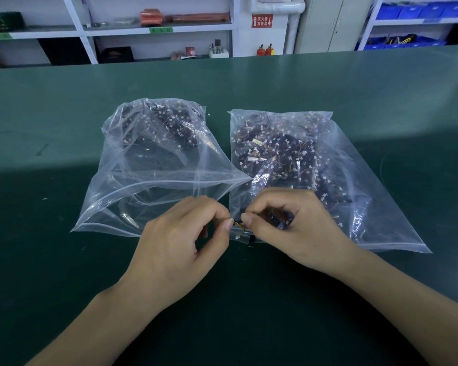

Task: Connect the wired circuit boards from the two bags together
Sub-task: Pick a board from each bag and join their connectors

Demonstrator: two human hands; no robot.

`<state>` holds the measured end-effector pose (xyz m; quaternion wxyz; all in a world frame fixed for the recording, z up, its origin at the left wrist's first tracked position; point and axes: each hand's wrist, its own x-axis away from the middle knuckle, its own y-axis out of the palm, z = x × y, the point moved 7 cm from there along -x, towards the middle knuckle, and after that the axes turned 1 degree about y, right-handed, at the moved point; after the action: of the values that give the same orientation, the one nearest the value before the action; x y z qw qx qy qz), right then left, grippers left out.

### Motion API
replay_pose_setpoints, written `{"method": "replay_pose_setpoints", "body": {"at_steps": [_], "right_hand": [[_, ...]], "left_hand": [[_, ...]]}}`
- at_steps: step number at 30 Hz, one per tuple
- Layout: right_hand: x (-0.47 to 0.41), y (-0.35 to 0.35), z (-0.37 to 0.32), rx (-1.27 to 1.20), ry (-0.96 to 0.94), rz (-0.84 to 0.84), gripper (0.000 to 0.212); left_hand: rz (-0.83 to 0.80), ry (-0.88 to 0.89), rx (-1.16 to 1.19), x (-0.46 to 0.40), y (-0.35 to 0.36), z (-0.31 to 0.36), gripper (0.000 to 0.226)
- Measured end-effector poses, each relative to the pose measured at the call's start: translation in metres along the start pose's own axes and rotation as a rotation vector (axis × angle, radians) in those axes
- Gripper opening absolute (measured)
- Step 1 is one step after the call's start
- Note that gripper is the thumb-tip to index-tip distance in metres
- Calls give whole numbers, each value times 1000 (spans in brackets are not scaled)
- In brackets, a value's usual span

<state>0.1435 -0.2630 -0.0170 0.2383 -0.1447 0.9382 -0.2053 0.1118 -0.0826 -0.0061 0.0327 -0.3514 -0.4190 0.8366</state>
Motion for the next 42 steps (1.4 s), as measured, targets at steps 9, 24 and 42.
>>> {"method": "replay_pose_setpoints", "body": {"at_steps": [9, 24, 42], "right_hand": [[-2, -5, -4, 375, -103, -140, 39], [-4, -11, -7, 214, -91, -119, 29], [-2, -6, -3, 162, -27, -139, 32]], "left_hand": [[66, -17, 47, -1, -5, -9, 12], [-12, 71, 8, -3, 4, -7, 6], [27, -91, -83, -7, 6, -19, 35]]}}
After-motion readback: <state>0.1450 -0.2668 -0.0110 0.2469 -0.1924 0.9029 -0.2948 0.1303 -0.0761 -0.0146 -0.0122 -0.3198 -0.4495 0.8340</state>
